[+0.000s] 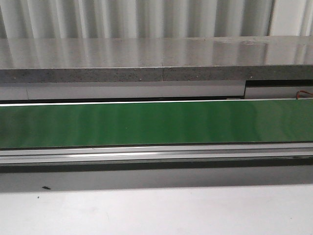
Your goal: Move button from right to left
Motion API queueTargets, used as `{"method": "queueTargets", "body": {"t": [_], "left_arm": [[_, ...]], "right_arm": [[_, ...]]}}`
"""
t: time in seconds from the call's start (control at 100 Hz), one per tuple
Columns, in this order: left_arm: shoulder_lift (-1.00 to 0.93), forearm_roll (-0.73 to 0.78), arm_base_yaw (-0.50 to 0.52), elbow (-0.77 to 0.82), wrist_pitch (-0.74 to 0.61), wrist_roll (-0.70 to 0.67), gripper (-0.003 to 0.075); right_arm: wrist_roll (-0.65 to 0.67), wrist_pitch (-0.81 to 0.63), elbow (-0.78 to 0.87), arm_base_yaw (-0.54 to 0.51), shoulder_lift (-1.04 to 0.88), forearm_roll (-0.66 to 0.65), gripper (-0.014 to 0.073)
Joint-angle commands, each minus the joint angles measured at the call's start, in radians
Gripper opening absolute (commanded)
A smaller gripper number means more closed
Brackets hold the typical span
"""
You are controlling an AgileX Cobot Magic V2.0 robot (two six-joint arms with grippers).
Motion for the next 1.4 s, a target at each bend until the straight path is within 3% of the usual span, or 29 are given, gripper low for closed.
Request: {"method": "queueTargets", "body": {"t": [0.0,0.45,0.95,1.39], "left_arm": [[-0.078,-0.059,-0.031,-0.003,-0.078,-0.008,-0.0021],[-0.382,-0.15,-0.085,0.336,-0.327,0.027,-0.0021],[-0.808,-0.201,-0.116,0.738,-0.722,0.029,-0.002],[-1.112,-0.197,-0.116,0.959,-0.731,0.029,-0.0021]], "right_arm": [[-0.007,-0.075,-0.025,0.002,0.008,0.011,-0.0068],[-0.007,-0.075,-0.025,0.002,0.008,0.011,-0.0068],[-0.007,-0.075,-0.025,0.002,0.008,0.011,-0.0068],[-0.007,-0.075,-0.025,0.002,0.008,0.011,-0.0068]]}}
